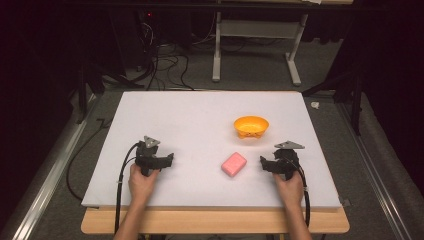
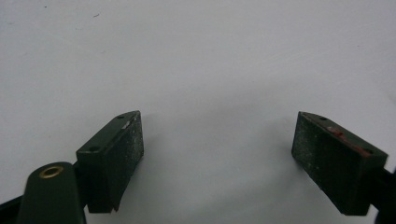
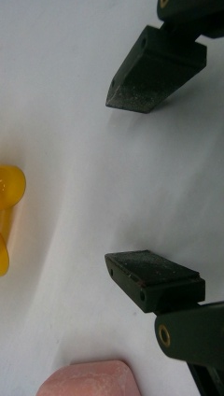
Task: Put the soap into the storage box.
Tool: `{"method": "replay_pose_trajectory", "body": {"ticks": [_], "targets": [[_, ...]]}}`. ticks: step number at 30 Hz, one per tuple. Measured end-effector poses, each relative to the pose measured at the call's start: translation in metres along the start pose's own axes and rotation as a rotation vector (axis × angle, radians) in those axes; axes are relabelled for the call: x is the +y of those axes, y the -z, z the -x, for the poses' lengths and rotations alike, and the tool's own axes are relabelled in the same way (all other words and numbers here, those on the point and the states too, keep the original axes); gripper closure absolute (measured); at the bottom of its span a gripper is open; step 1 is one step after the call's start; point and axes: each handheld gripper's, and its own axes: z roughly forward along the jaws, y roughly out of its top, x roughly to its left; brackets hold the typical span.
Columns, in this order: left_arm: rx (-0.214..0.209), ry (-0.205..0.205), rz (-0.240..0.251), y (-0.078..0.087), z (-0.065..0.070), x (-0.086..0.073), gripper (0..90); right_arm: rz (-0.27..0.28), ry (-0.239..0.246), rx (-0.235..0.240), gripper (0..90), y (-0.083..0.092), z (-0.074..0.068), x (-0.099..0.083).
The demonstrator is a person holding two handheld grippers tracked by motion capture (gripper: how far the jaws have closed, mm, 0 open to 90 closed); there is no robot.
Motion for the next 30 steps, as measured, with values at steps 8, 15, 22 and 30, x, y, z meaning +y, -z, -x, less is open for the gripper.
{"method": "replay_pose_trajectory", "body": {"ticks": [8, 15, 22, 30], "targets": [[-0.001, -0.002, -0.001, 0.0001, -0.0001, 0.0000, 17.4, 0.000, -0.003, 0.001, 21.8, -0.0001, 0.0002, 0.0000], [-0.001, -0.002, -0.001, 0.0001, -0.0001, 0.0000, 17.4, -0.001, -0.004, 0.004, 21.8, -0.0001, 0.0005, 0.0002], [0.000, -0.002, -0.001, 0.0002, 0.0000, 0.0001, 17.4, -0.001, -0.006, 0.007, 21.9, -0.0004, 0.0014, 0.0005], [0.000, -0.001, -0.001, 0.0001, -0.0001, 0.0001, 17.4, -0.006, -0.007, 0.004, 21.3, -0.0001, 0.0008, 0.0009]]}}
